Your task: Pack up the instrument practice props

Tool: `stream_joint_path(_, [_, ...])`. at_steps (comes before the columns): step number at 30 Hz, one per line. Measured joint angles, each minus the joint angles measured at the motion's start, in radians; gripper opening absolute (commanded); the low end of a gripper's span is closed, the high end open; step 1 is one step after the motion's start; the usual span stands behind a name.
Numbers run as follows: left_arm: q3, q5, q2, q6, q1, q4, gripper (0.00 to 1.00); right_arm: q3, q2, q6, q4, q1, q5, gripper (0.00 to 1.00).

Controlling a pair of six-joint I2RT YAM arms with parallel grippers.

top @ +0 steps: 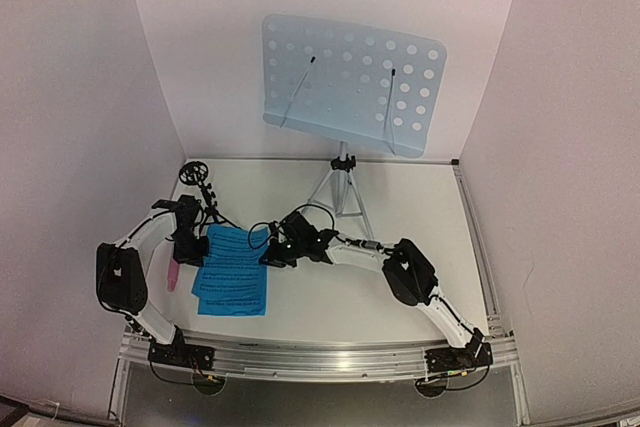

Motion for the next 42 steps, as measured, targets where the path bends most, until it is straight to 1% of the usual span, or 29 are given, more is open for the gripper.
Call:
stream_joint_path(7, [0.000, 0.023, 0.009, -0.020, 0.014, 0.000, 0.00, 0.012, 0.035, -0.001, 0.001, 0.000, -0.008, 0.00])
stream_joint_path(23, [-0.004, 0.082, 0.044, -0.044, 0.080, -0.002, 0.00, 0.038, 0.037, -0.025, 0.006, 0.000, -0.012, 0.00])
stream_joint_path(34, [-0.103, 0.153, 0.004, -0.091, 0.103, 0.001, 0.00, 0.040, 0.037, -0.055, -0.025, 0.000, -0.025, 0.00])
stream_joint_path(38, [-0.096, 0.175, 0.006, -0.092, 0.127, 0.009, 0.00, 0.041, 0.038, -0.057, -0.026, 0.000, -0.029, 0.00])
stream_joint_path(42, [-0.050, 0.168, 0.023, -0.081, 0.130, 0.009, 0.00, 0.040, 0.037, -0.057, -0.025, 0.000, -0.022, 0.00])
